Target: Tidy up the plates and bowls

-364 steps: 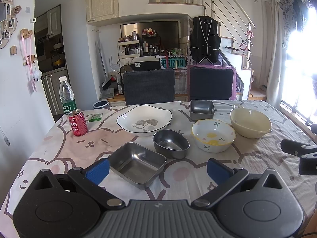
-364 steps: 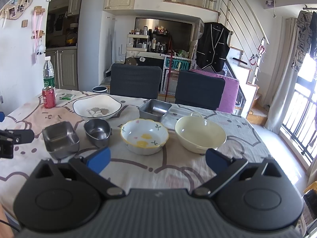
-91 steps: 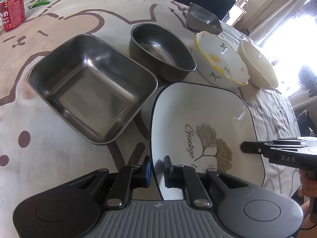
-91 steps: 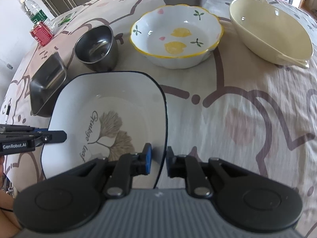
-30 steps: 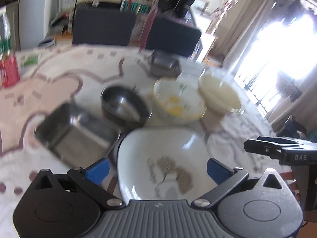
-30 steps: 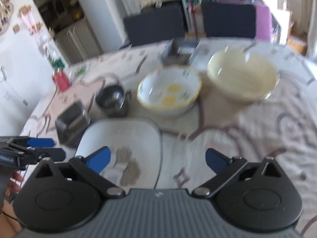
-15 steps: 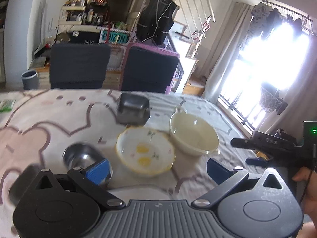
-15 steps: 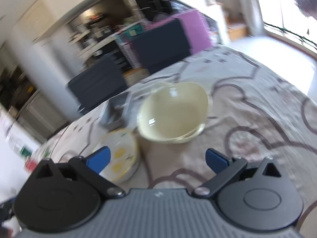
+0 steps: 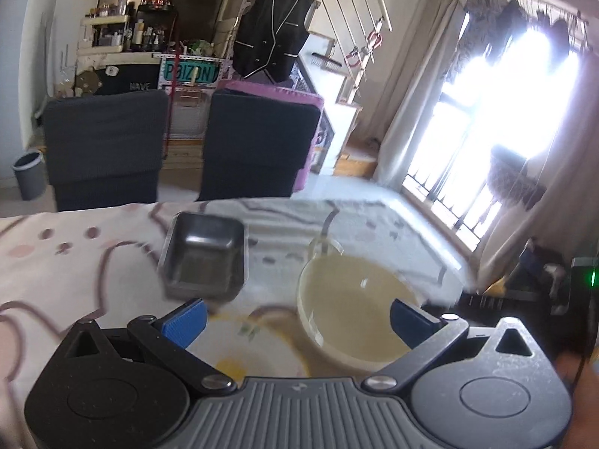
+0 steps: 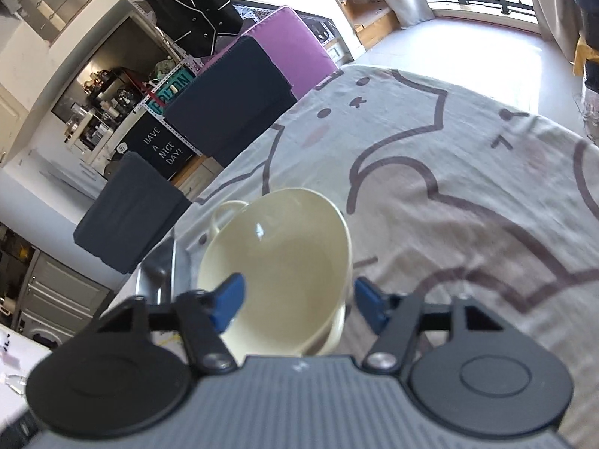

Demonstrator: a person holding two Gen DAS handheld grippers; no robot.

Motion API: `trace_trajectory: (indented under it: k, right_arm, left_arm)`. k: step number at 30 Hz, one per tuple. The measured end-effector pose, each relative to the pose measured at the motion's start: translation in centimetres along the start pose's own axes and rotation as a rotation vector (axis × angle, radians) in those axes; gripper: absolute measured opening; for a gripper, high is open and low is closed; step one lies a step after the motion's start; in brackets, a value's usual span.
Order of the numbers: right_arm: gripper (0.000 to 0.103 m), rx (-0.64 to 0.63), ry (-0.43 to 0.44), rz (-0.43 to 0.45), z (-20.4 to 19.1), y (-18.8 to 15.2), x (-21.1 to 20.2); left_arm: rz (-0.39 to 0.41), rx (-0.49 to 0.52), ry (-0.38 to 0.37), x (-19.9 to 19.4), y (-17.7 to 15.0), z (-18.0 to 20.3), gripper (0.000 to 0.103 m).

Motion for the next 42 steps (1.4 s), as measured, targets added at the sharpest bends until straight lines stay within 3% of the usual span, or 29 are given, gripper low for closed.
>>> trace_trajectory:
  k: [3,8,14,17,18,25,36,42]
  right_arm:
    - [0.053,0.013,-0.001,-0.029,0.4,0.5,1.3]
    - [0.052,0.028,-0.089,-0.118,0.2,-0.3,3.3]
    - [0.055,0.042,-0.105,-0.224,0.0,-2.8,4.4]
    - [0.043,0.075,-0.081,-0.217,0.6,-3.0,4.7]
    - [0.033,0.059,-0.061,-0.208,0.5,-3.3,4.3]
    - [0.030,-0.064,-0.078,-0.165,0.7,-3.7,2.7]
    - [0.023,-0.029,-0.165,-0.085,7.5,-0.2,-0.5]
    - [0.025,-0.017,-0.193,-0.031,8.7,1.4,-0.6]
  left_arm:
    - [-0.014,-0.041,-0.043,2.7,0.9,-0.5,0.085]
    - [-0.044,-0.079,-0.072,6.8,1.3,-1.2,0.070]
    - [-0.083,-0.087,-0.061,10.2,0.9,-2.1,0.063]
    - [-0.087,-0.099,-0.064,10.7,0.8,-2.3,0.063]
    - [-0.087,-0.096,-0.065,10.7,0.8,-2.3,0.063]
    - [-0.095,-0.069,-0.062,10.7,0.8,-2.0,0.063]
    - [-0.159,-0.007,-0.126,12.0,-0.1,0.7,0.062]
    - [-0.233,0.009,-0.156,14.4,-1.5,2.6,0.049]
Point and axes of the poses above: each gripper's, at about its wrist camera, not at the fingertips, and x roughly the way its jaws point, z to its right, y to its top, the point moved 3 cm from there along x, roughly the way its jaws point, and after that the axes turned 4 degrees about -y, right-handed, at the moved point
